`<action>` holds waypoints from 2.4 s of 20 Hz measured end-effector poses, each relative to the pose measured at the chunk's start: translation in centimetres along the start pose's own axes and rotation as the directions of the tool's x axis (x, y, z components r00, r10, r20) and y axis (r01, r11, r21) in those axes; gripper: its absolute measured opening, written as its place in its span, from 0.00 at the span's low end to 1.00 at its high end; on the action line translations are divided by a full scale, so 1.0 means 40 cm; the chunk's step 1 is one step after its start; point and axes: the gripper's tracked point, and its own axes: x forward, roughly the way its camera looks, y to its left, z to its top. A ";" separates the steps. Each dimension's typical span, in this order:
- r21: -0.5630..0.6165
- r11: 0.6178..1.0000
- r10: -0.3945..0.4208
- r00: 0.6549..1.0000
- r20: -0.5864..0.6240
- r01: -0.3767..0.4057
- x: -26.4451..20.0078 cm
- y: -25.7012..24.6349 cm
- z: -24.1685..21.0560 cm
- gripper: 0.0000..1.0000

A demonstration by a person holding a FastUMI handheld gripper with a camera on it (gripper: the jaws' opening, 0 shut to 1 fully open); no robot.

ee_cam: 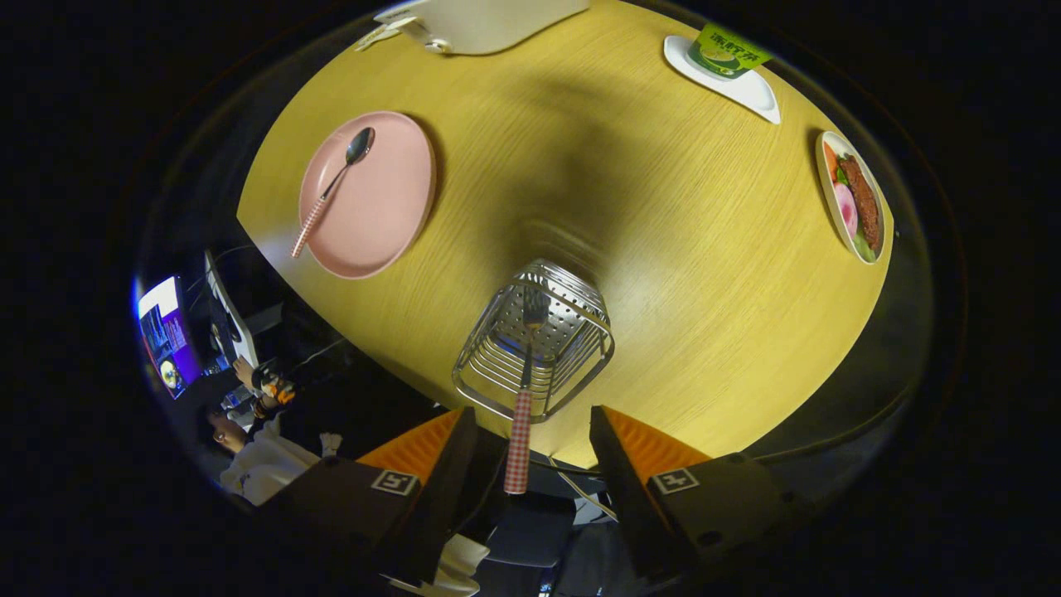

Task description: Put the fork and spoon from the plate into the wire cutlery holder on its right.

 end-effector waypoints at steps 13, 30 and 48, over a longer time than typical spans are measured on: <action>0.105 0.989 0.011 0.762 0.648 -0.103 -0.231 0.247 0.053 1.00; 0.258 0.944 -0.007 0.767 0.642 -0.207 0.138 0.578 0.378 1.00; 0.326 0.932 -0.016 0.879 0.477 -0.160 0.310 0.621 0.418 0.41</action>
